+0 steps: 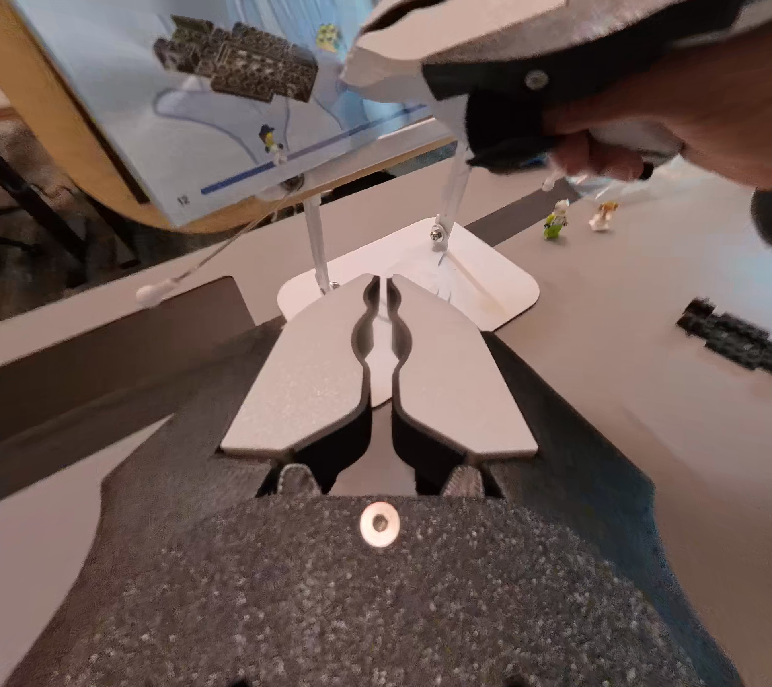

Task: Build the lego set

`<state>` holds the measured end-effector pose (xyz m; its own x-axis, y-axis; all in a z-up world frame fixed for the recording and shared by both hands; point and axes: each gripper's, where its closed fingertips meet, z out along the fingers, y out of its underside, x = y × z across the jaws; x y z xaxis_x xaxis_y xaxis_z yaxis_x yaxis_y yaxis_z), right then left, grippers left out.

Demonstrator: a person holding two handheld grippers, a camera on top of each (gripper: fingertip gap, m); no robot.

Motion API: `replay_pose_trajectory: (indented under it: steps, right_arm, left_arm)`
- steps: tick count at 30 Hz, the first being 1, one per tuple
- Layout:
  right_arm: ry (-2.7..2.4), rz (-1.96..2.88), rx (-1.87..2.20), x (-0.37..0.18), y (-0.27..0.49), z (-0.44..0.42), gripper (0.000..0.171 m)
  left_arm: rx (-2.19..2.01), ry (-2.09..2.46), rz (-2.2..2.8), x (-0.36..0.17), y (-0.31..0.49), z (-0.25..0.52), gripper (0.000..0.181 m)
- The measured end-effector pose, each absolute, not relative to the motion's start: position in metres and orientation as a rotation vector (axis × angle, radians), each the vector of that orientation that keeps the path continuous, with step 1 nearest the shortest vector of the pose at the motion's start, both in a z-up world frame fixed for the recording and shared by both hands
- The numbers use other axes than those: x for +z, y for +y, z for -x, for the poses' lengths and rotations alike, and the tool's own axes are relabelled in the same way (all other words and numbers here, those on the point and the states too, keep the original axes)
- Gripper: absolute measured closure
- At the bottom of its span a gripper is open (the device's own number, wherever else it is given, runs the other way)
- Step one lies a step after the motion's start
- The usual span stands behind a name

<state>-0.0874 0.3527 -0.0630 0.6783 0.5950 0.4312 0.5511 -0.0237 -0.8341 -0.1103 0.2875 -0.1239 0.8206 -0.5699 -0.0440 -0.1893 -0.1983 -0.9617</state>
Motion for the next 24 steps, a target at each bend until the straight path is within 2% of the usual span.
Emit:
replay_pose_trajectory:
  steps: [7,13,19,24]
  right_arm:
    - [-0.946,1.652,-0.046,-0.056,0.374,0.090,0.171]
    - [-0.909,1.585,-0.078,-0.046,0.377,0.091,0.171]
    - [-0.998,1.550,-0.046,-0.045,0.363,0.094,0.171]
    - [-1.104,1.573,-0.065,-0.060,0.349,0.086,0.171]
  left_arm:
    - [-0.867,0.213,1.747,-0.126,0.311,0.119,0.155]
    - [-1.117,0.021,1.612,-0.103,0.330,0.134,0.146]
    - [-1.284,-0.166,1.555,-0.102,0.347,0.148,0.161]
    - [-1.226,-0.160,1.576,-0.102,0.348,0.148,0.161]
